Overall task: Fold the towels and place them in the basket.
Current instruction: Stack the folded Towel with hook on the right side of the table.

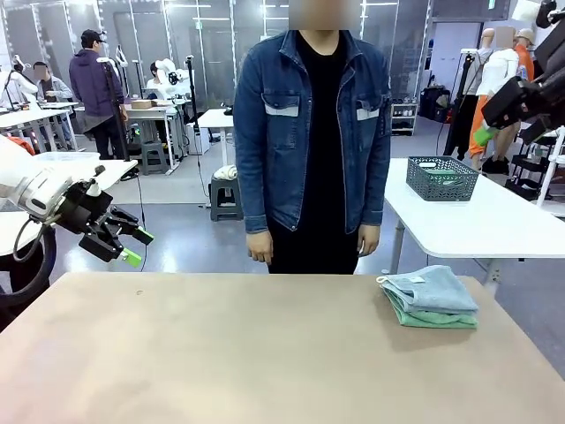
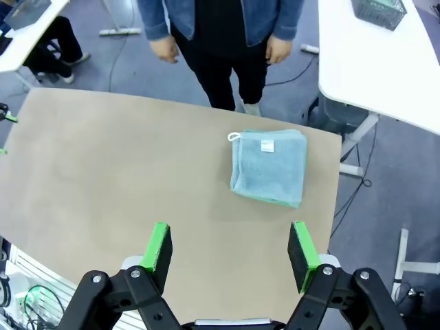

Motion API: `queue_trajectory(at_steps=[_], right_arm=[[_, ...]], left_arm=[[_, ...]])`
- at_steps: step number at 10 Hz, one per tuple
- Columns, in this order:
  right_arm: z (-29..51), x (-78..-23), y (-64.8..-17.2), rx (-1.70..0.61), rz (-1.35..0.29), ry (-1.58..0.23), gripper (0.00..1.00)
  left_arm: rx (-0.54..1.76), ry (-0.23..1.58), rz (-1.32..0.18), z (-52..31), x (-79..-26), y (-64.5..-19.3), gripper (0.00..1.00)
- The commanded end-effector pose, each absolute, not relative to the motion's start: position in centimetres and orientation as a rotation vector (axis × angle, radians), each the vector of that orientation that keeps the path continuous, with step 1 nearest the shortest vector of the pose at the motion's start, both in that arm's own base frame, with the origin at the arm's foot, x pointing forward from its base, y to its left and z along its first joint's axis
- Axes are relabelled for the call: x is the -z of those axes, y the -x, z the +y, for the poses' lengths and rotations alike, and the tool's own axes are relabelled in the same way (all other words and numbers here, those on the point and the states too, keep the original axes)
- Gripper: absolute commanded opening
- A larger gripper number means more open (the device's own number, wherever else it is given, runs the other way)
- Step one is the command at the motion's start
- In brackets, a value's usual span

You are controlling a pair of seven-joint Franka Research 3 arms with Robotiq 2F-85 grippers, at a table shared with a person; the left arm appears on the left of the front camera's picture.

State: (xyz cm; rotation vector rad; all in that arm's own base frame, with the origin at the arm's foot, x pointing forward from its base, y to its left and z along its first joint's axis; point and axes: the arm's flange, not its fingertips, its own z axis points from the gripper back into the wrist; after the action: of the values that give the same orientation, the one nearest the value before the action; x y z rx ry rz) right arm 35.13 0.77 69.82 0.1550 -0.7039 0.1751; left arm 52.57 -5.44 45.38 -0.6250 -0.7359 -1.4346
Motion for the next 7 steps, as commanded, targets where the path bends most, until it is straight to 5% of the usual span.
queue_trajectory(at_steps=[1, 7], right_arm=[[1.34, -69.96, -35.92, -0.113, -0.705, -0.120, 0.85], [0.77, -69.82, -35.13, -0.175, -0.704, -0.155, 0.85]], left_arm=[[1.435, 0.624, -0.740, -5.42, -45.56, -52.50, 0.94], [1.435, 0.624, -0.740, -5.42, -45.56, -52.50, 0.94]])
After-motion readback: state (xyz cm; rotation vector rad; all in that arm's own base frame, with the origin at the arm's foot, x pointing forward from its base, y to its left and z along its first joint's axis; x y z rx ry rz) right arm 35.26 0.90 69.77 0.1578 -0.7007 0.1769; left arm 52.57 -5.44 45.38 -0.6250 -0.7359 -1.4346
